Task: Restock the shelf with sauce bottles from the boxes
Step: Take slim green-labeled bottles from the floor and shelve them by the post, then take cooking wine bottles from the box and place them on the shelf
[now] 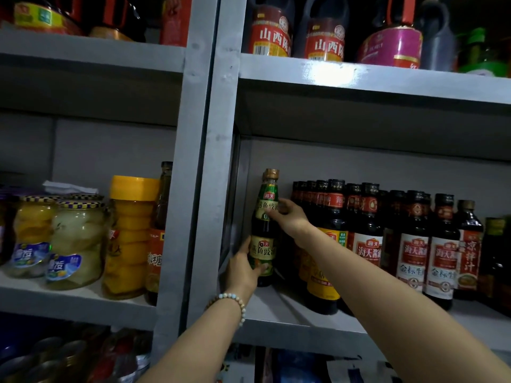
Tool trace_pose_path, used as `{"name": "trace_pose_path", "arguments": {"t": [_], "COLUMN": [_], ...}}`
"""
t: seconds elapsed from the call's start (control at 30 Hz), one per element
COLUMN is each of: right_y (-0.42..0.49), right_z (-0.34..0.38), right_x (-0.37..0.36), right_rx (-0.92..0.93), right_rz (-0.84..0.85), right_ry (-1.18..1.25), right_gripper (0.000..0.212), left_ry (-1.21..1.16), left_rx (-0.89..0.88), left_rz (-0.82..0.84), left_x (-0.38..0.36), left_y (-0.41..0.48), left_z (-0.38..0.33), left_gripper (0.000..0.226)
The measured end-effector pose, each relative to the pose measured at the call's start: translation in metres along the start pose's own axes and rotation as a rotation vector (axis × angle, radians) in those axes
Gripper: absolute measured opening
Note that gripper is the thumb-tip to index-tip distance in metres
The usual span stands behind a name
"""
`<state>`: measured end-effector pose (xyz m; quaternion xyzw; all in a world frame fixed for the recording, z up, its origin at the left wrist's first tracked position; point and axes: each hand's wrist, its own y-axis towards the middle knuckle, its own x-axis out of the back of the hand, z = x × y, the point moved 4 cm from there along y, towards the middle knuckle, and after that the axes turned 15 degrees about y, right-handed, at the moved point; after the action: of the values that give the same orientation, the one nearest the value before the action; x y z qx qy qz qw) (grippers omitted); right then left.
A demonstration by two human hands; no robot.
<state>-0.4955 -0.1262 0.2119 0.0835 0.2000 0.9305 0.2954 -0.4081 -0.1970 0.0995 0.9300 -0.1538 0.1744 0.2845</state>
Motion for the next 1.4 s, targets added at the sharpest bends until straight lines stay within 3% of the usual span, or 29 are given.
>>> {"name": "trace_pose_path", "arguments": {"t": [0.57,0.87,1.1,1.4], "right_y": [-0.102,-0.186,-0.283,-0.416], "right_z": [0.030,0.013,-0.032,-0.150], "right_x": [0.068,0.156,0.244,0.332], "right_rx": [0.017,-0.015,-0.090,-0.297], "right_rz": [0.085,0.081,0.005,-0.080], "right_ry": [-0.062,-0.275,-0.474,-0.410], "right_gripper": [0.052,0.068,0.077,0.072], "left_ry": [0.049,0.335,0.552,0.646], "left_rx": [-0.022,-0.222,-0.296,-0.319], "left_rz": [-0.013,0.055,0.076,0.373], "left_x": [0.013,0.013,-0.044,-0.168], "left_y": [-0.020,-0.142,-0.252,-0.376], "left_z": [-0.025,-0.070,-0.087,-0.036], "left_gripper": [0.069,0.072,0.075,0.081]}}
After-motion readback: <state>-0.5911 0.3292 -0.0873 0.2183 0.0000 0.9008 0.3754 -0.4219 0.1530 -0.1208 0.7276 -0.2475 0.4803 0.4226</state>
